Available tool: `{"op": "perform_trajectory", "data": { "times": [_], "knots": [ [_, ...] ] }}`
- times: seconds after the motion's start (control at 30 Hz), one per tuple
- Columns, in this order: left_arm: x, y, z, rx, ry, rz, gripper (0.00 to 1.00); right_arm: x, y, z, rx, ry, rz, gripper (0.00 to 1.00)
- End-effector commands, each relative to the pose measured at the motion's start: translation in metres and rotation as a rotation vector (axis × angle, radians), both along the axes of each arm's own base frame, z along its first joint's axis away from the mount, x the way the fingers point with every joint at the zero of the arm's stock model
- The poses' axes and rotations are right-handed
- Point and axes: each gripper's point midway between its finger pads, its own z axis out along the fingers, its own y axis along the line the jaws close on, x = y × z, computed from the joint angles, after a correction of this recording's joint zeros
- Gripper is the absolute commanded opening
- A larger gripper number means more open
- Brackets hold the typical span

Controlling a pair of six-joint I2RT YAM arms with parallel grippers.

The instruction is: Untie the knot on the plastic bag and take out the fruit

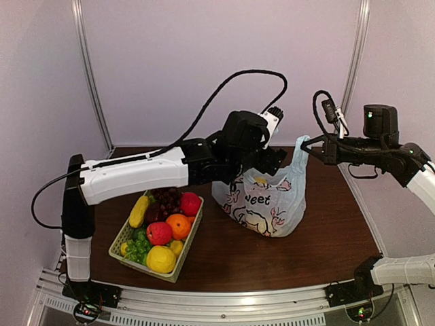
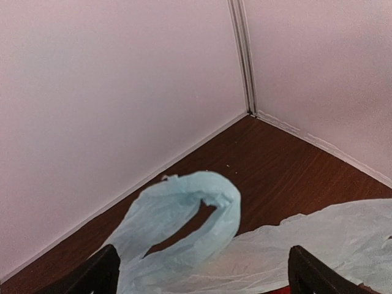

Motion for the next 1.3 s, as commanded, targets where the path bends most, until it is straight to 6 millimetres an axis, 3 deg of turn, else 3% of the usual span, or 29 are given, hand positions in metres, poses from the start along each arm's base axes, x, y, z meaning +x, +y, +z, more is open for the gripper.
{"op": "perform_trajectory", "data": {
  "times": [0.0, 0.07, 0.33, 0.43, 0.57, 0.73, 0.87, 0.93, 1.07, 1.17, 1.27],
  "knots": [
    [0.017, 0.007, 0.019, -0.028, -0.062, 0.092, 0.97, -0.003, 0.003, 0.002, 0.018, -0.006, 0.017, 0.00],
    [0.025, 0.015, 0.022, -0.030, -0.075, 0.145, 0.96, -0.003, 0.002, 0.001, 0.017, -0.004, 0.014, 0.00],
    [0.040, 0.022, 0.032, -0.054, -0.113, 0.190, 0.77, -0.002, 0.005, -0.006, 0.027, 0.010, 0.016, 0.00],
    [0.042, 0.022, 0.034, -0.057, -0.118, 0.187, 0.62, -0.001, 0.005, -0.008, 0.027, 0.017, 0.015, 0.00],
    [0.041, 0.022, 0.039, -0.061, -0.119, 0.177, 0.31, 0.001, 0.003, -0.011, 0.021, 0.022, -0.003, 0.00],
    [0.036, 0.030, 0.044, -0.089, -0.066, 0.150, 0.02, 0.024, -0.016, -0.028, -0.027, 0.067, -0.176, 0.00],
    [0.042, 0.045, 0.047, -0.137, 0.003, 0.124, 0.00, 0.059, -0.039, -0.036, -0.091, 0.081, -0.353, 0.00],
    [0.048, 0.051, 0.051, -0.179, 0.048, 0.084, 0.00, 0.080, -0.045, -0.029, -0.094, 0.075, -0.397, 0.00],
    [0.060, 0.063, 0.070, -0.294, 0.124, -0.011, 0.00, 0.120, -0.063, 0.019, -0.058, 0.019, -0.459, 0.00],
    [0.062, 0.073, 0.101, -0.352, 0.082, -0.091, 0.00, 0.130, -0.070, 0.074, -0.007, -0.073, -0.466, 0.00],
    [0.056, 0.084, 0.132, -0.408, 0.037, -0.178, 0.00, 0.123, -0.075, 0.118, 0.024, -0.163, -0.461, 0.00]
  ]
}}
